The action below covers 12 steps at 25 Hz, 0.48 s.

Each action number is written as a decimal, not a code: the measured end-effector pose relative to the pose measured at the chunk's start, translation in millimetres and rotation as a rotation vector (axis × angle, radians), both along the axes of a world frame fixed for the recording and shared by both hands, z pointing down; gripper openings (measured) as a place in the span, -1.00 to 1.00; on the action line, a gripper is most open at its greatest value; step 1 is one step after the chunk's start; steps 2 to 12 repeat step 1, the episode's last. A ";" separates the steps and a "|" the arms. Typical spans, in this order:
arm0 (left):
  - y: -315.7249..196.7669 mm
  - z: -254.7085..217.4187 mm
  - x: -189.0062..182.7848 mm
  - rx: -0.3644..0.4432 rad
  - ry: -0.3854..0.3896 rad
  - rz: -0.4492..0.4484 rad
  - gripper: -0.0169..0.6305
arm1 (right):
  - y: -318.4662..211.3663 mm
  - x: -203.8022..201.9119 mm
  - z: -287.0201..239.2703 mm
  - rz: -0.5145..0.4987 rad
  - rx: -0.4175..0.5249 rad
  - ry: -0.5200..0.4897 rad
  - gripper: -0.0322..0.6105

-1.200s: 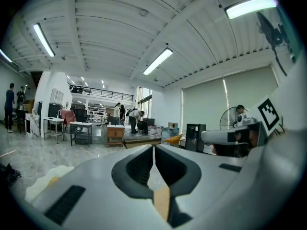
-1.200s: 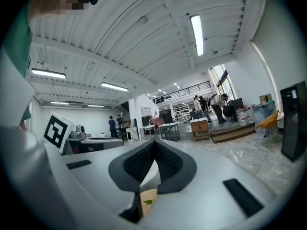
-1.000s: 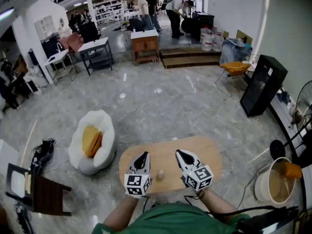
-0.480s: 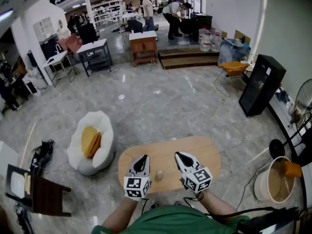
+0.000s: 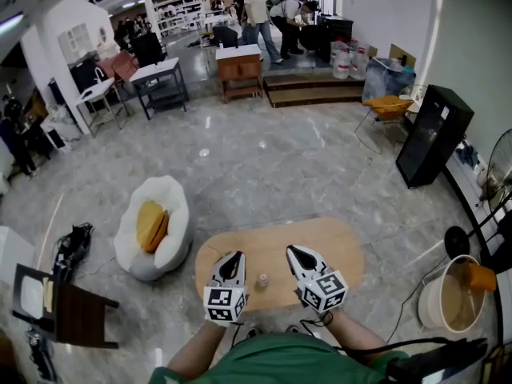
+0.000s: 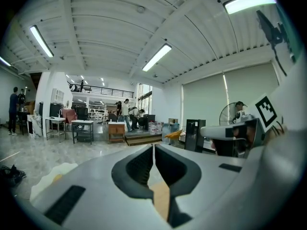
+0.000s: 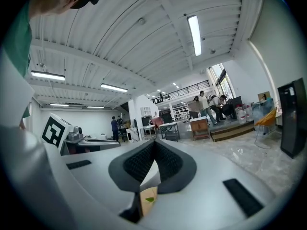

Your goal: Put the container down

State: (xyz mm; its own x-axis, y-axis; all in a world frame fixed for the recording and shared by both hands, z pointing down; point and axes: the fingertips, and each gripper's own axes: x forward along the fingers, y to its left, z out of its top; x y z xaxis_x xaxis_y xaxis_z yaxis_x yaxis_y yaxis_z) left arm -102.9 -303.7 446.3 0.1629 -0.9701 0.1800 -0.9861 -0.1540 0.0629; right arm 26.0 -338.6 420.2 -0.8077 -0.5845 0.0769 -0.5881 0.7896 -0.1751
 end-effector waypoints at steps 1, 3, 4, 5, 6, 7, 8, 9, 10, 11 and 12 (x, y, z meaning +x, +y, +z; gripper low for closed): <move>0.6 0.3 0.3 0.001 0.000 -0.002 -0.86 | 0.2 0.0 0.1 -0.002 0.001 0.000 -0.86; 0.6 0.3 0.3 0.001 0.000 -0.002 -0.86 | 0.2 0.0 0.1 -0.002 0.001 0.000 -0.86; 0.6 0.3 0.3 0.001 0.000 -0.002 -0.86 | 0.2 0.0 0.1 -0.002 0.001 0.000 -0.86; 0.6 0.3 0.3 0.001 0.000 -0.002 -0.86 | 0.2 0.0 0.1 -0.002 0.001 0.000 -0.86; 0.6 0.3 0.3 0.001 0.000 -0.002 -0.86 | 0.2 0.0 0.1 -0.002 0.001 0.000 -0.86; 0.6 0.3 0.3 0.001 0.000 -0.002 -0.86 | 0.2 0.0 0.1 -0.002 0.001 0.000 -0.86; 0.6 0.3 0.3 0.001 0.000 -0.002 -0.86 | 0.2 0.0 0.1 -0.002 0.001 0.000 -0.86; 0.6 0.3 0.3 0.001 0.000 -0.002 -0.86 | 0.2 0.0 0.1 -0.002 0.001 0.000 -0.86; 0.6 0.3 0.3 0.001 0.000 -0.002 -0.86 | 0.2 0.0 0.1 -0.002 0.001 0.000 -0.86; 0.6 0.3 0.3 0.001 0.000 -0.002 -0.86 | 0.2 0.0 0.1 -0.002 0.001 0.000 -0.86; 0.6 0.3 0.3 0.001 0.000 -0.002 -0.86 | 0.2 0.0 0.1 -0.002 0.001 0.000 -0.86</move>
